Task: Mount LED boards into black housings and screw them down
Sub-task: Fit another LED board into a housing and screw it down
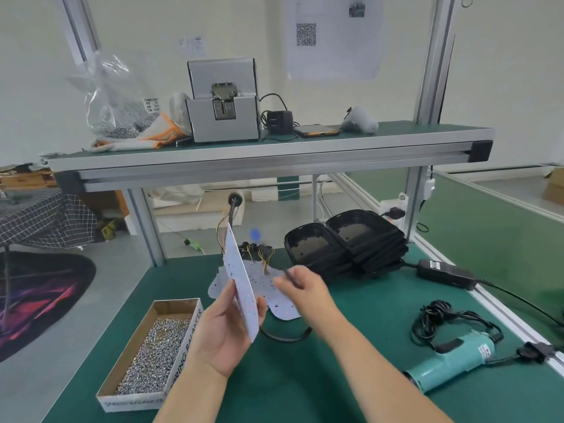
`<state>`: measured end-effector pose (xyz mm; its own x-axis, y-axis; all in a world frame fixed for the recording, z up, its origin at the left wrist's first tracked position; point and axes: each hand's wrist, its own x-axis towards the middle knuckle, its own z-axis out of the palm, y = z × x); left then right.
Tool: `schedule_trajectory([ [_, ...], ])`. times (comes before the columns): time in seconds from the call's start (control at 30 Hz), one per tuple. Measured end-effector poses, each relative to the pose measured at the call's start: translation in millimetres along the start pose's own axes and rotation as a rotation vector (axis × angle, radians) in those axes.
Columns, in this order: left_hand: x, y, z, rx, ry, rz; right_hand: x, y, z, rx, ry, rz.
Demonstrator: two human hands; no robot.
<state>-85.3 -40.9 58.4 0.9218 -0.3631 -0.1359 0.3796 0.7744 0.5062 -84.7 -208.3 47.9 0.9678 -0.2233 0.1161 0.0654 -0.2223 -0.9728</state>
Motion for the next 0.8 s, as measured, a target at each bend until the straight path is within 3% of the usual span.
schedule_trajectory([
  [0.17, 1, -2, -11, 0.072, -0.008, -0.116, 44, -12, -30, -0.525, 0.199, -0.180],
  [0.33, 7, -2, -22, 0.157, -0.026, -0.052, 63, 13, -47, -0.780, 0.305, -0.003],
  [0.57, 19, 10, -50, 0.279, 0.091, 0.048, 69, 21, -54, -0.657, 0.366, 0.128],
  [0.8, 31, 18, -47, 0.401, 0.460, 0.141, 62, 15, -54, -0.335, 0.434, 0.168],
])
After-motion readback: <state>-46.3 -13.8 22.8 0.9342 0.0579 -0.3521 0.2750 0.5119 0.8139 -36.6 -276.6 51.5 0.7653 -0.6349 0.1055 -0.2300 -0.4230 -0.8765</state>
